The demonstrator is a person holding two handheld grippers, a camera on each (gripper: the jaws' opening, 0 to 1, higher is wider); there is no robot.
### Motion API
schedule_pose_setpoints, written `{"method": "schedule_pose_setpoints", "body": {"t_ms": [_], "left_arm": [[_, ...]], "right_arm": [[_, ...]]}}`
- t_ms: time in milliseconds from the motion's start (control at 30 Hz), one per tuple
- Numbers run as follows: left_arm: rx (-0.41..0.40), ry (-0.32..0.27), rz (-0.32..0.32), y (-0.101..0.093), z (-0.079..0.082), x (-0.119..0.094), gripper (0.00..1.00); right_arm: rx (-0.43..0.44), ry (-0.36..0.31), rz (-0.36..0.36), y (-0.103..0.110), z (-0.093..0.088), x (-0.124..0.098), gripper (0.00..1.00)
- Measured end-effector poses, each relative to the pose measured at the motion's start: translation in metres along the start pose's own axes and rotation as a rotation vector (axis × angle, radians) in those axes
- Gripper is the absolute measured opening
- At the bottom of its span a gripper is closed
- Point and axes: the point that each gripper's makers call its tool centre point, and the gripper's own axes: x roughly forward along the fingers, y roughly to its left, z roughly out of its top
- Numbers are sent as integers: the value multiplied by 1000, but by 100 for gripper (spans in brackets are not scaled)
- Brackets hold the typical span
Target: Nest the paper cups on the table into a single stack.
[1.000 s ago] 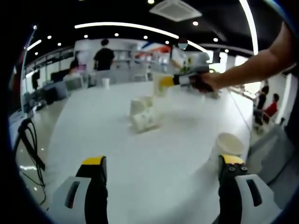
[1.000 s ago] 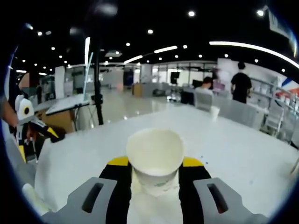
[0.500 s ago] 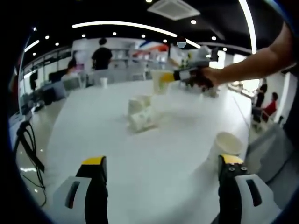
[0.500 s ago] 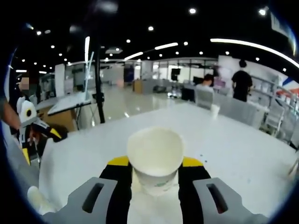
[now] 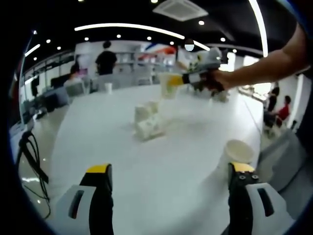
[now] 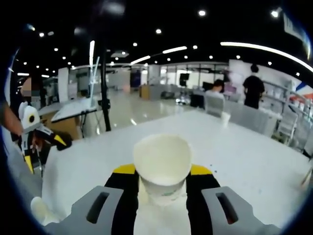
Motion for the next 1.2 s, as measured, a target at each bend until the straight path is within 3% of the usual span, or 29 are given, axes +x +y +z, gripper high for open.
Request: {"method": "schedule_pose_setpoints", "body": {"t_ms": [467, 867, 933, 1200], "left_arm": [[7, -8, -12, -8, 6, 1, 96], [14, -20, -6, -15, 7, -3, 98], [50, -38, 17, -13, 10, -4, 98], [38, -46, 17, -12, 12, -9, 98]], "right_arm": [[-10, -15, 16, 15, 9, -18, 35], [-16, -13, 30, 40, 2, -35, 35], [-21, -12, 32, 43, 2, -36, 35], [-17, -26, 26, 49, 5, -46, 35]]}}
